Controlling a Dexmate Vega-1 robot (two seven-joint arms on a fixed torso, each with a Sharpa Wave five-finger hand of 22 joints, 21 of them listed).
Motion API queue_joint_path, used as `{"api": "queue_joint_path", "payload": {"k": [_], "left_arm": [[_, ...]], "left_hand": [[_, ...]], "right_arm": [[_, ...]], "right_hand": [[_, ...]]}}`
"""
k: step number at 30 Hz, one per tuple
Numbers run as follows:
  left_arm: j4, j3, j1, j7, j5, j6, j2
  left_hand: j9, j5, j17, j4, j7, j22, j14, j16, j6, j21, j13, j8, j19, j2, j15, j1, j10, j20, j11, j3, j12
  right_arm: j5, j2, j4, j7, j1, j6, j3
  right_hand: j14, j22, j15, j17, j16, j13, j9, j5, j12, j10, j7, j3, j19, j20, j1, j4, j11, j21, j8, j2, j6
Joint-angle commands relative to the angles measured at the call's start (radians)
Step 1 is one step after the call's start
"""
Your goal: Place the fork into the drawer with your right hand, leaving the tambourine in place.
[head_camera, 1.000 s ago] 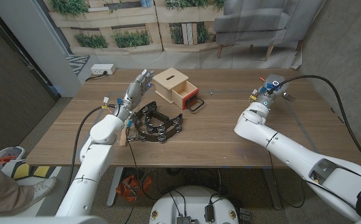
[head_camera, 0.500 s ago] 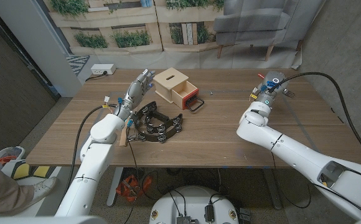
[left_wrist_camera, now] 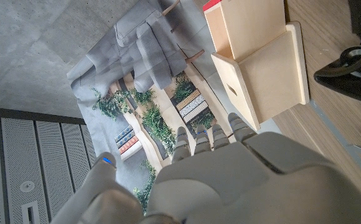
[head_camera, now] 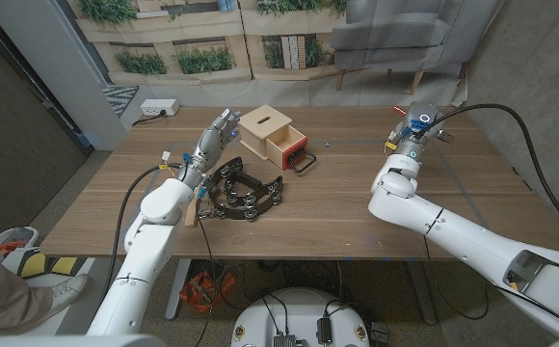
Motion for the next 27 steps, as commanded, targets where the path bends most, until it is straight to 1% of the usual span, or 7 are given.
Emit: {"api": "queue_joint_path", "payload": {"k": [1,7,9,13,19,23,27], "left_arm": [[-0.033,-0.006,0.025,0.015,0.01,0.011,-0.002],[-0.044,-0.006,0.035,0.021,0.013,0.012,-0.004],[-0.044,-0.006,0.035,0.02,0.013,0.011,-0.004],[-0.035,0.0,0.026,0.016,0.013,0.004,-0.005],[-0.019,0.006,0.011,0.01,0.011,-0.007,-0.006],[-0.015,0.007,0.01,0.012,0.012,-0.013,-0.008],[-0.014,0.005,0.012,0.014,0.011,-0.01,-0.01]], "left_hand": [[0.002,0.002,0.001,0.003,0.002,0.005,-0.005,0.003,0.01,0.003,0.002,0.003,0.0,0.006,0.001,-0.001,0.009,0.0,-0.001,-0.003,0.004],[0.002,0.002,0.001,0.003,0.003,0.005,-0.004,0.004,0.01,0.003,0.002,0.003,0.0,0.006,0.001,-0.001,0.01,0.0,0.002,-0.003,0.004],[0.002,0.002,0.001,0.003,0.002,0.005,-0.004,0.004,0.01,0.003,0.002,0.003,0.0,0.006,0.001,-0.001,0.01,0.0,0.001,-0.003,0.004],[0.002,0.002,0.001,0.003,0.002,0.005,-0.004,0.003,0.01,0.003,0.002,0.003,0.0,0.006,0.001,-0.001,0.009,0.0,0.0,-0.003,0.004],[0.002,0.002,0.001,0.004,0.002,0.005,-0.005,0.003,0.009,0.003,0.002,0.003,0.0,0.006,0.001,-0.001,0.01,0.0,-0.001,-0.003,0.004],[0.002,0.002,0.001,0.004,0.002,0.005,-0.004,0.003,0.011,0.003,0.002,0.004,0.0,0.007,0.0,0.0,0.009,0.0,0.004,-0.004,0.003],[0.002,0.002,0.001,0.004,0.002,0.005,-0.004,0.003,0.011,0.003,0.002,0.003,0.0,0.007,0.001,0.0,0.009,0.0,0.003,-0.004,0.003]], "right_arm": [[-0.035,-0.023,-0.05,0.017,0.017,0.013,-0.038],[-0.047,-0.031,-0.07,0.024,0.019,0.019,-0.045],[-0.045,-0.03,-0.077,0.022,0.014,0.026,-0.036],[-0.051,-0.036,-0.088,0.028,0.018,0.027,-0.038],[-0.068,-0.05,-0.104,0.048,0.035,0.016,-0.056],[-0.076,-0.055,-0.113,0.053,0.04,0.015,-0.063],[-0.078,-0.057,-0.119,0.06,0.043,0.022,-0.065]], "right_hand": [[0.001,0.003,-0.17,0.001,-0.004,0.004,0.001,0.009,0.005,0.048,-0.012,-0.002,-0.006,-0.001,0.03,0.002,-0.053,0.006,0.001,0.033,0.004],[0.001,0.003,-0.17,0.002,-0.005,0.004,0.002,0.009,0.006,0.05,-0.013,-0.004,-0.007,-0.002,0.029,0.003,-0.052,0.008,0.001,0.034,0.004],[0.001,0.003,-0.171,0.003,-0.006,0.004,0.002,0.009,0.006,0.05,-0.013,-0.004,-0.007,-0.002,0.03,0.003,-0.053,0.009,0.001,0.034,0.004],[0.002,0.003,-0.172,0.004,-0.006,0.005,0.003,0.009,0.006,0.049,-0.012,-0.005,-0.008,-0.001,0.031,0.002,-0.054,0.011,0.001,0.034,0.005],[0.004,0.003,-0.171,0.006,-0.006,0.005,0.003,0.01,0.006,0.049,-0.011,-0.006,-0.009,-0.001,0.03,0.003,-0.055,0.012,0.0,0.035,0.005],[0.007,0.003,-0.172,0.008,-0.005,0.005,0.004,0.01,0.006,0.05,-0.01,-0.007,-0.01,0.0,0.031,0.003,-0.054,0.014,0.001,0.036,0.006],[0.008,0.003,-0.171,0.009,-0.006,0.005,0.004,0.01,0.007,0.051,-0.01,-0.008,-0.009,0.001,0.031,0.003,-0.054,0.016,0.001,0.036,0.007]]}}
